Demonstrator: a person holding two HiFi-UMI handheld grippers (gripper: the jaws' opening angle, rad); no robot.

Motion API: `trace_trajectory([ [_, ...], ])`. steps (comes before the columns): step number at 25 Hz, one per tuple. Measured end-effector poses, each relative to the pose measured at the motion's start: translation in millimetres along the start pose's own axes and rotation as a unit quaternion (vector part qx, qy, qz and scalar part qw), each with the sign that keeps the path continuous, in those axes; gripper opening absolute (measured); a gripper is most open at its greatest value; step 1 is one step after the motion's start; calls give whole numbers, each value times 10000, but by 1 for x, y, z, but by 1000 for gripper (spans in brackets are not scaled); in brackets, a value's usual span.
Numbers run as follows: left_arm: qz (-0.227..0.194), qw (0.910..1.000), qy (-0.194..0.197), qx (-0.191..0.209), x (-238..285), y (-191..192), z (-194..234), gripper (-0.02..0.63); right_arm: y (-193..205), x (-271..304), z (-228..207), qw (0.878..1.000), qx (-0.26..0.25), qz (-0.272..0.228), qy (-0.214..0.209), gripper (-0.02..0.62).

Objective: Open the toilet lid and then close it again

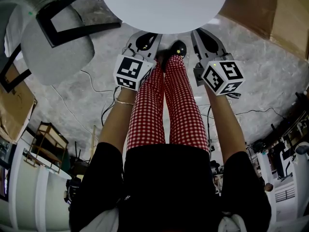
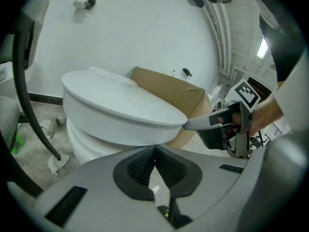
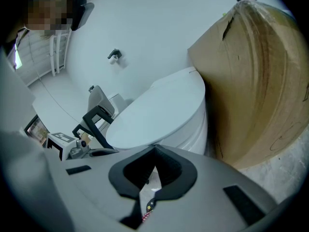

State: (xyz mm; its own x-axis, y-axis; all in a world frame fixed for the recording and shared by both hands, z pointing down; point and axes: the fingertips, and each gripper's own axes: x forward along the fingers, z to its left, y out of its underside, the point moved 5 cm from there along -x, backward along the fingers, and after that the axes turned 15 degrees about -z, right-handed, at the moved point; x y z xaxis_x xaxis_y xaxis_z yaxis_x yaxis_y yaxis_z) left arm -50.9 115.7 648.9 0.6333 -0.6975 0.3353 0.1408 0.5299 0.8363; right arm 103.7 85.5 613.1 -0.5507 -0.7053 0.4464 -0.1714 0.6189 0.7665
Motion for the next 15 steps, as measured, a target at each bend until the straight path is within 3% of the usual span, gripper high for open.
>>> trace_trajectory([
  [15,144,9999,29,-40,6,14,8,5,14,8,-7,9999,19,131,38,18],
])
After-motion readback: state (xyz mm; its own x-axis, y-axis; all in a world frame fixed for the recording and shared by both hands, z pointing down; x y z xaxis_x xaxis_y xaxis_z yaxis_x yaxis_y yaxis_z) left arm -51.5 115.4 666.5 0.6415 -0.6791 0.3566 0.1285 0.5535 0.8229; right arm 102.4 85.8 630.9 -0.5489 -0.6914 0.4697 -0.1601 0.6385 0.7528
